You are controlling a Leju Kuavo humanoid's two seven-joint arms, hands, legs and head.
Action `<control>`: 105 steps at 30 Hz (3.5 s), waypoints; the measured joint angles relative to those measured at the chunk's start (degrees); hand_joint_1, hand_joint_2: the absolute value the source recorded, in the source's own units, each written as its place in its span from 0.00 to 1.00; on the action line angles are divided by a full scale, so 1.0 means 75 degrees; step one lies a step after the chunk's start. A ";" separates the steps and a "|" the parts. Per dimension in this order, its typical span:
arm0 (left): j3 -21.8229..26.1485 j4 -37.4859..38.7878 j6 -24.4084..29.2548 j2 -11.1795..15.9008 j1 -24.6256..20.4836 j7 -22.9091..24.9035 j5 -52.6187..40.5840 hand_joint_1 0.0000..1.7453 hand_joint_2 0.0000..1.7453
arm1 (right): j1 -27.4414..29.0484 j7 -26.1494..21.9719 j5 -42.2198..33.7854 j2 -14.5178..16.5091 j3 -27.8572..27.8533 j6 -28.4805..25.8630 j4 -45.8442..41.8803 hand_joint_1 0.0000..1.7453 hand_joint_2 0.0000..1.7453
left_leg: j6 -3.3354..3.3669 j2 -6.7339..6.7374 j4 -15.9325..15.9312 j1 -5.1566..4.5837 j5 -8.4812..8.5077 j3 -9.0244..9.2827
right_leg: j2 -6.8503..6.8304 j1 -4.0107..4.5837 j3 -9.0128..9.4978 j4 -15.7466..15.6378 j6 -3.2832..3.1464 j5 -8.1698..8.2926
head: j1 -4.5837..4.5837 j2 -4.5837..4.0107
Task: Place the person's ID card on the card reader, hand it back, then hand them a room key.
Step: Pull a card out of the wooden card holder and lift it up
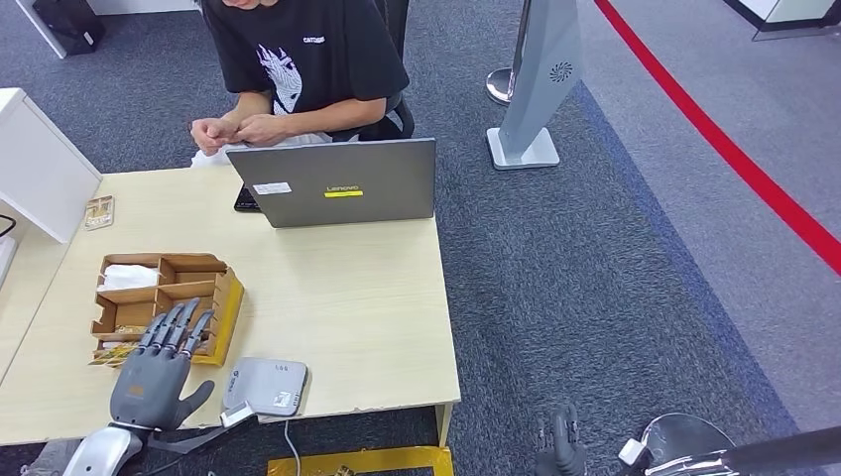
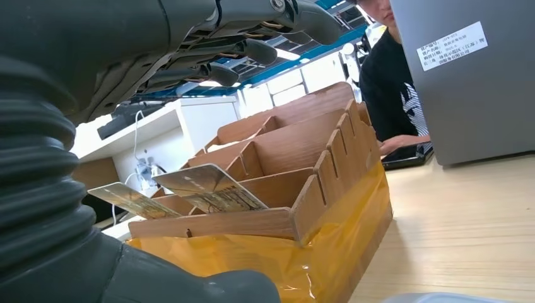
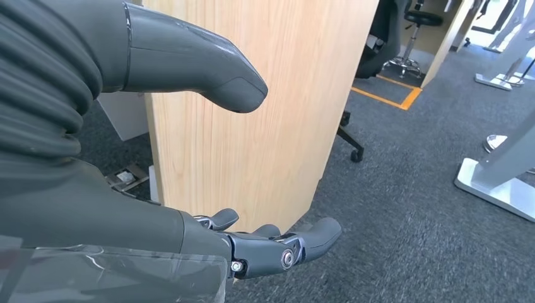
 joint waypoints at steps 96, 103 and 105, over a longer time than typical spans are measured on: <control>0.1313 0.0508 0.0144 0.0242 -0.0092 -0.0146 0.0243 1.00 1.00 | 0.0090 -0.0068 -0.0338 0.0082 0.0042 0.0096 -0.0044 0.00 1.00 | 0.0000 -0.0009 -0.0001 0.0001 0.0001 -0.0002 | -0.0005 0.0001 0.0003 0.0001 -0.0001 -0.0001 | 0.0001 0.0000; 0.1313 0.0508 0.0149 0.0242 -0.0114 -0.0144 0.0109 1.00 1.00 | 0.0090 -0.0068 -0.0327 0.0082 0.0042 0.0085 -0.0044 0.00 1.00 | 0.0000 -0.0009 -0.0001 0.0001 0.0001 -0.0001 | -0.0006 0.0000 0.0002 0.0001 -0.0001 -0.0001 | 0.0000 0.0000; 0.1313 0.0508 0.0149 0.0245 -0.0191 -0.0118 -0.0057 1.00 1.00 | 0.0089 -0.0068 -0.0297 0.0082 0.0042 0.0074 -0.0044 0.00 1.00 | 0.0000 -0.0010 -0.0001 0.0001 0.0001 0.0000 | -0.0007 0.0001 0.0001 0.0001 -0.0001 -0.0001 | 0.0000 0.0000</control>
